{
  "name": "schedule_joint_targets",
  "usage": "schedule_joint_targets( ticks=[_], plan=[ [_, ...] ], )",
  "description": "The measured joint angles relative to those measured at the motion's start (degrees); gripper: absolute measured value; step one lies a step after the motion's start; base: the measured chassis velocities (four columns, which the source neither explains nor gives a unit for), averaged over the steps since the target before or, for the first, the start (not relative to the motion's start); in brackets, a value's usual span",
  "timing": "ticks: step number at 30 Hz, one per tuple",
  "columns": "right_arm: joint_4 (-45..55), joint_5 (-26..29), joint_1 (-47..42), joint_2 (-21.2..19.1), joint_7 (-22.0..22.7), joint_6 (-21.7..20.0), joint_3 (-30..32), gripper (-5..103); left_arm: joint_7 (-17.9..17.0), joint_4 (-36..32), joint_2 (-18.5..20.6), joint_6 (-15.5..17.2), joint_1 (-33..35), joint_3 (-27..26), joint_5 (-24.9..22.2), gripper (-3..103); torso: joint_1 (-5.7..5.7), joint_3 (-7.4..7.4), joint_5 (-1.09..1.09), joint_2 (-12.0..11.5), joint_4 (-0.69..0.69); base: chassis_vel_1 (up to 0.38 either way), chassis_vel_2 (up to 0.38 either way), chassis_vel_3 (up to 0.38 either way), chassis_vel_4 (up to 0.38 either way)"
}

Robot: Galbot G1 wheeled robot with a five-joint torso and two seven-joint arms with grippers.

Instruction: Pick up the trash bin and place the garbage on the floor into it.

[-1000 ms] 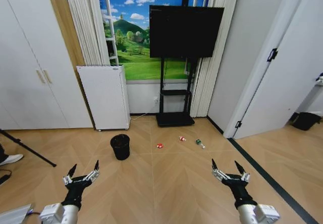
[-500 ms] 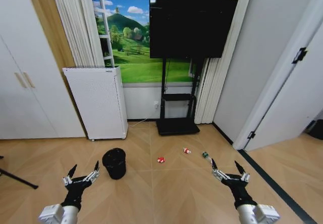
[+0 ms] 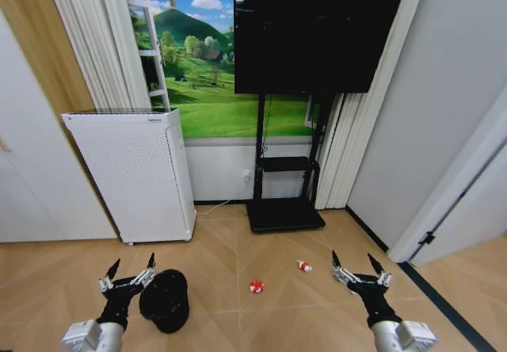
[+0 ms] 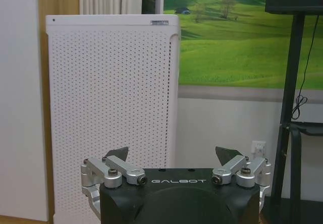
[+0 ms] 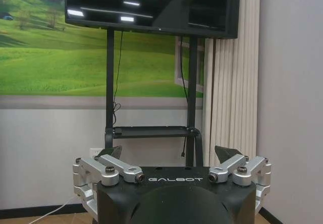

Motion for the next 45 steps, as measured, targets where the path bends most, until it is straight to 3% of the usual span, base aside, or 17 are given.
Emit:
schedule_joint_targets(
  ticks=[1, 4, 5, 7, 10, 13, 17, 20, 33, 45],
  plan=[
    [-0.1, -0.16, 0.05, -0.05, -0.04, 0.17, -0.07, 100, -0.02, -0.02, -0.02, 0.0, 0.0, -0.03, 0.0, 94, -0.01, -0.01, 0.15, 0.0, 0.03, -0.364, 0.373, 0.356, -0.362],
    [-0.16, -0.34, 0.04, -0.12, -0.09, 0.27, -0.1, 100, -0.03, -0.01, -0.07, -0.01, 0.03, -0.05, 0.0, 94, 0.0, 0.0, 0.09, 0.0, 0.05, -0.346, 0.373, 0.356, -0.342],
    [-0.2, -0.48, 0.04, -0.2, -0.09, 0.38, -0.12, 100, -0.18, 0.0, -0.09, 0.0, 0.04, -0.07, -0.01, 94, 0.0, 0.0, 0.0, 0.0, -0.01, -0.343, 0.345, 0.37, -0.355],
    [-0.47, -0.9, 0.05, -0.38, 0.33, 1.35, -0.07, 100, -1.0, -0.05, -0.15, -0.01, 0.08, -0.22, 0.03, 94, -0.01, -0.01, 0.14, 0.01, 0.02, -0.35, 0.357, 0.362, -0.362],
    [-0.79, -1.14, -0.04, -0.57, 0.82, 2.69, 0.11, 100, -1.48, -0.06, -0.21, -0.35, 0.34, -0.61, 1.84, 94, 0.01, 0.01, 0.02, 0.0, 0.03, -0.335, 0.324, 0.344, -0.336],
    [-0.93, -1.16, -0.17, -0.73, 1.04, 3.1, 0.21, 100, -1.53, -0.07, -0.3, -0.88, 0.52, -0.76, 2.78, 94, 0.04, 0.01, 0.11, -0.01, 0.04, -0.273, 0.269, 0.273, -0.257],
    [-0.92, -1.14, -0.2, -0.81, 1.05, 3.4, 0.13, 100, -1.41, -0.06, -0.47, -2.18, 0.55, -0.85, 3.4, 97, 0.04, 0.01, 0.06, -0.01, 0.04, -0.176, 0.102, 0.108, -0.1],
    [-0.87, -1.14, -0.41, -0.75, 1.05, 3.57, 0.06, 100, -0.84, 0.05, -0.48, -3.78, 0.54, -1.08, 3.91, 99, -0.02, -0.01, 0.05, 0.0, 0.01, 0.014, 0.014, -0.023, -0.011],
    [-0.79, -1.16, -0.76, -0.48, 0.96, 4.0, -0.08, 100, -1.54, -0.18, -0.93, -3.81, 0.93, -1.13, 2.56, 100, -0.3, -0.4, 0.08, -0.59, 0.0, 0.037, -0.024, -0.023, 0.03],
    [-1.15, -1.36, -0.63, -0.39, 0.81, 4.44, -0.52, 100, -3.41, -0.46, -1.19, -3.8, 1.88, -1.94, -0.67, 98, -1.8, -2.66, 0.08, -4.37, 0.01, 0.0, 0.0, 0.0, 0.0]
  ],
)
